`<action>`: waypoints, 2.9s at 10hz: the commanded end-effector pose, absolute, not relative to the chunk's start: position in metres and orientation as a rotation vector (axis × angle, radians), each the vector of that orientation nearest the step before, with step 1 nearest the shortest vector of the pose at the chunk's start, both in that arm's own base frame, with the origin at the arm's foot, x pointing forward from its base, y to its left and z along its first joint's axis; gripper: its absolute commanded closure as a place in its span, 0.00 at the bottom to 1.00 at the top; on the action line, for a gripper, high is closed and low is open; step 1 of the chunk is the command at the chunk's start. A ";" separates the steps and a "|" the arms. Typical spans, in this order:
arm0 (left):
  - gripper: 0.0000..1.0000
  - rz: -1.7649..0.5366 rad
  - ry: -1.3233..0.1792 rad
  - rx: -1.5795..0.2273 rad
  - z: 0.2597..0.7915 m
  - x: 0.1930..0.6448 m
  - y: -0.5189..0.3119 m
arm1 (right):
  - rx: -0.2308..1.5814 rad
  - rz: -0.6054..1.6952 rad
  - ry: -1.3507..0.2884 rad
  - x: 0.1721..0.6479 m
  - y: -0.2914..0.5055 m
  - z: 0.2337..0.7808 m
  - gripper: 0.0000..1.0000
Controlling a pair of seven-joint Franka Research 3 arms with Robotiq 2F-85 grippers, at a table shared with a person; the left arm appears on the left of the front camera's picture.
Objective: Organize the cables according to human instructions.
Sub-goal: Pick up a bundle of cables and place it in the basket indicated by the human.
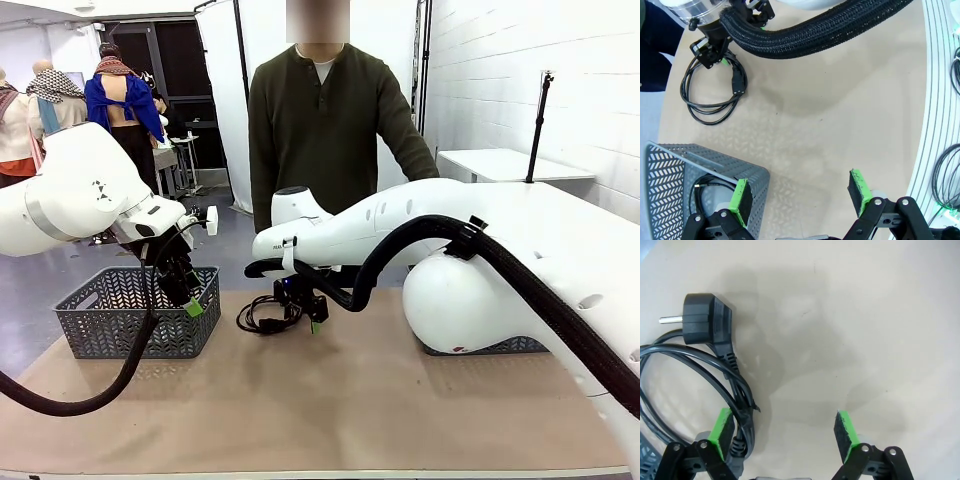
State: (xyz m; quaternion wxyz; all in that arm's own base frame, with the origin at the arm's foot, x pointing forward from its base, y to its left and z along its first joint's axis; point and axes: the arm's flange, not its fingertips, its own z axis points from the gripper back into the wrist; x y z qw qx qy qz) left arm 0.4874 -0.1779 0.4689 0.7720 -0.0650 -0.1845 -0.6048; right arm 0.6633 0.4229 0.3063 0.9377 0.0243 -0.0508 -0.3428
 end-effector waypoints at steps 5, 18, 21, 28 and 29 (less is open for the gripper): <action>0.00 -1.309 -0.401 -0.139 0.470 0.487 -0.178 | 0.039 -0.718 -0.141 0.684 0.437 0.305 0.00; 0.00 -1.309 -0.401 -0.139 0.470 0.487 -0.178 | -0.037 -0.709 -0.082 0.682 0.436 0.307 1.00; 0.00 -1.309 -0.401 -0.139 0.470 0.487 -0.178 | -0.044 -0.711 -0.078 0.683 0.431 0.309 1.00; 0.00 -1.309 -0.401 -0.139 0.470 0.487 -0.178 | -0.021 -0.598 -0.040 0.686 0.378 0.388 1.00; 0.00 -1.309 -0.401 -0.139 0.470 0.487 -0.178 | -0.035 -0.499 -0.009 0.688 0.365 0.407 1.00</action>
